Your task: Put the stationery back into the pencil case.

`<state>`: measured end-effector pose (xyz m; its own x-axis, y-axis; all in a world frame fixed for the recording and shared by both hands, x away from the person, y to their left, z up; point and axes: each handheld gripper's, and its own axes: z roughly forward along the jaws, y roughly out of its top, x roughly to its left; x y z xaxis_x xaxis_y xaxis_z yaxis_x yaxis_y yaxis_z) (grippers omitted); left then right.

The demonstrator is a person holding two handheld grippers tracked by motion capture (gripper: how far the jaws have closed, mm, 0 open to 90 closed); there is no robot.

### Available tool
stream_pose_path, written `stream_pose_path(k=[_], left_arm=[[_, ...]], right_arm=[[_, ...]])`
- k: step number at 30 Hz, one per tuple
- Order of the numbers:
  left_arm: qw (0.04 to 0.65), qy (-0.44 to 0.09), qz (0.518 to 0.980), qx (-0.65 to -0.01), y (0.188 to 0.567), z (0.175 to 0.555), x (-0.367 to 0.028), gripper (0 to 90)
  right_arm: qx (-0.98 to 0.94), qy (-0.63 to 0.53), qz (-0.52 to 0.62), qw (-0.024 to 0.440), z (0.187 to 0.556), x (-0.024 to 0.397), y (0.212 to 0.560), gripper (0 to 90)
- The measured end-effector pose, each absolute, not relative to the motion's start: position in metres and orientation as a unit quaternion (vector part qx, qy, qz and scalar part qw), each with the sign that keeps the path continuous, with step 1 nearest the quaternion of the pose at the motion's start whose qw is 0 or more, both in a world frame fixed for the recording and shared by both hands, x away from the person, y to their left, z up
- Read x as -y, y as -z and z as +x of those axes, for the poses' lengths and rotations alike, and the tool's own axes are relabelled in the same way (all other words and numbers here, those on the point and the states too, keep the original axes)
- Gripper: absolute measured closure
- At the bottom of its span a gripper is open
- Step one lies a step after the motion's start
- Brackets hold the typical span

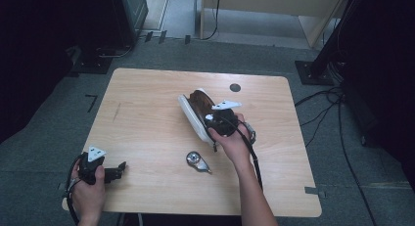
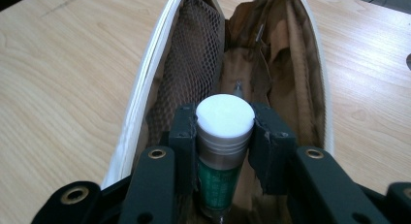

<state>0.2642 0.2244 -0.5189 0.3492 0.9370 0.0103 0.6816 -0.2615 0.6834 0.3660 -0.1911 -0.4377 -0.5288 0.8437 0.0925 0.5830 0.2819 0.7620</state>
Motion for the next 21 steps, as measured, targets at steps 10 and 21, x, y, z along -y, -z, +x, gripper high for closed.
stream_pose_path(k=[10,21], left_arm=[[0.299,-0.213,0.765,-0.529,0.519,0.264,-0.224,0.0],[0.302,-0.210,0.772,-0.519,0.519,0.264,-0.223,0.0]], right_arm=[[-0.778,-0.365,0.470,0.202,0.383,0.170,0.447,65.0],[-0.782,-0.323,0.492,0.207,0.401,0.159,0.462,65.1]])
